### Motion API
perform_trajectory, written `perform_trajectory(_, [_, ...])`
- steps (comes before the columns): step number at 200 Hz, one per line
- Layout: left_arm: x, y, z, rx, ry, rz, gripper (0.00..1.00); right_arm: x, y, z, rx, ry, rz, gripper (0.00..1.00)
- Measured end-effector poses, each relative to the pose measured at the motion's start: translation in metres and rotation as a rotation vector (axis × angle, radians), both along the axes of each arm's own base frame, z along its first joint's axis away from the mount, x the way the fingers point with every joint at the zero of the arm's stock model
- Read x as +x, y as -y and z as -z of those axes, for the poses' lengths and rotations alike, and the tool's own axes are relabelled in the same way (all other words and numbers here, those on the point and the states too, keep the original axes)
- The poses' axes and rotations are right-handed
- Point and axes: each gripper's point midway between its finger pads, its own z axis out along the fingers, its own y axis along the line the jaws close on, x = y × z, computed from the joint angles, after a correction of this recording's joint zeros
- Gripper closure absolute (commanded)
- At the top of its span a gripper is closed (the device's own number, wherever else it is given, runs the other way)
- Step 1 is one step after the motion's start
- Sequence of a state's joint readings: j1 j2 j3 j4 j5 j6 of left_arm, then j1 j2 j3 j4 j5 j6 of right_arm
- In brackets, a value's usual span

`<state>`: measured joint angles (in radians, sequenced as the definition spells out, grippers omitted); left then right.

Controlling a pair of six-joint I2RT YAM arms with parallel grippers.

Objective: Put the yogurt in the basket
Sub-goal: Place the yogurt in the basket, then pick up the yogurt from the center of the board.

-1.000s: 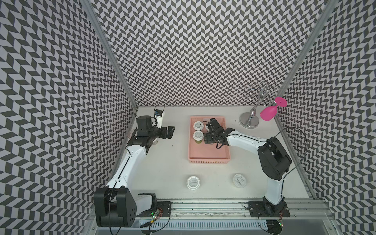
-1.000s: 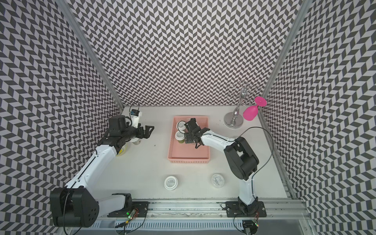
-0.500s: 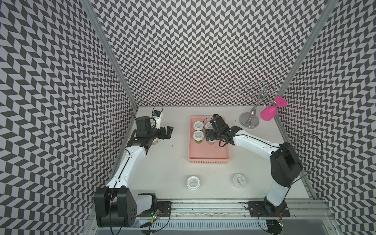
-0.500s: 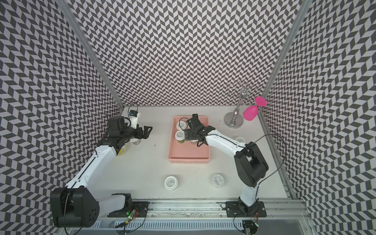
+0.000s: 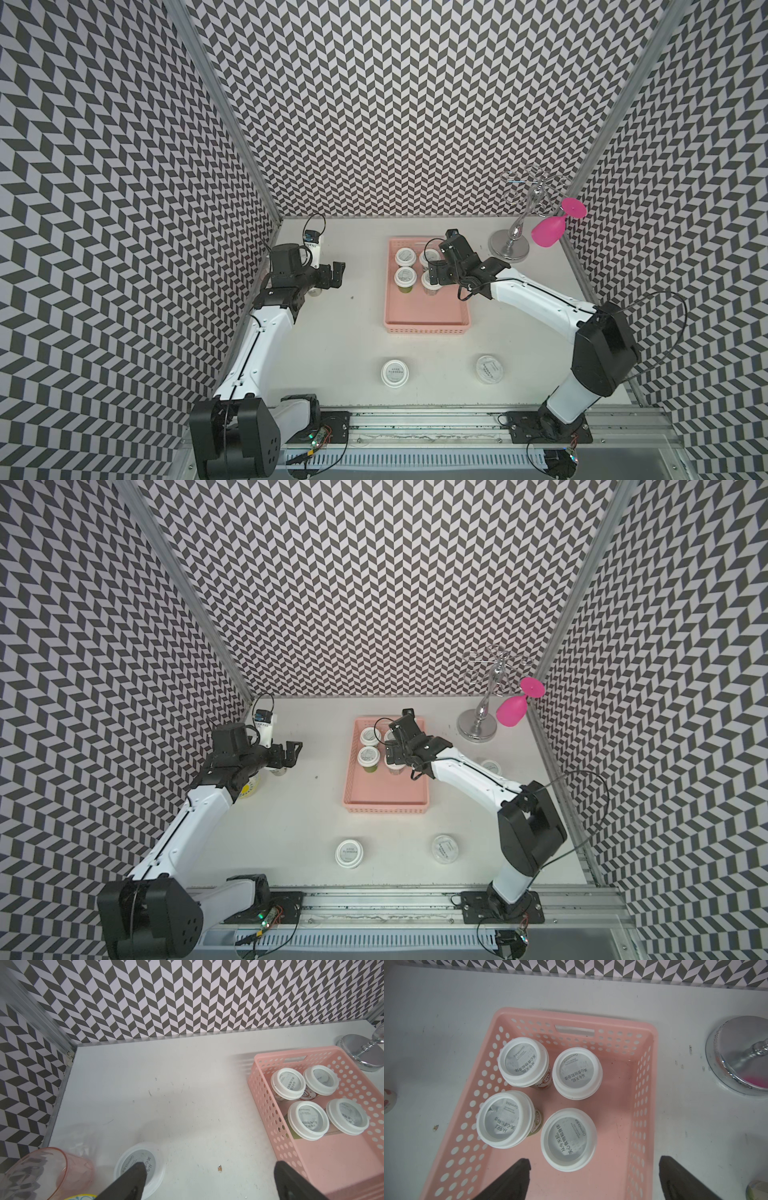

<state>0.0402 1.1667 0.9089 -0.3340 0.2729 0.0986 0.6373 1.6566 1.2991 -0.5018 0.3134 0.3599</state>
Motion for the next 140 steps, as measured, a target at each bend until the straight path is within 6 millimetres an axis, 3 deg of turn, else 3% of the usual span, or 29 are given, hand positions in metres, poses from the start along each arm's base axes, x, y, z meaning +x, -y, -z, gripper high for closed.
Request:
perform_trajectory(60, [-0.006,-0.016,0.023,0.058,-0.067,-0.055,0.00,-0.012,0.049,-0.002,-0.017,0.015,0.070,0.01])
perform_trajectory(140, [0.000,-0.043,0.057,0.098,-0.166,-0.150,0.00,-0.020,0.105,-0.004,-0.018,0.061,0.172,0.01])
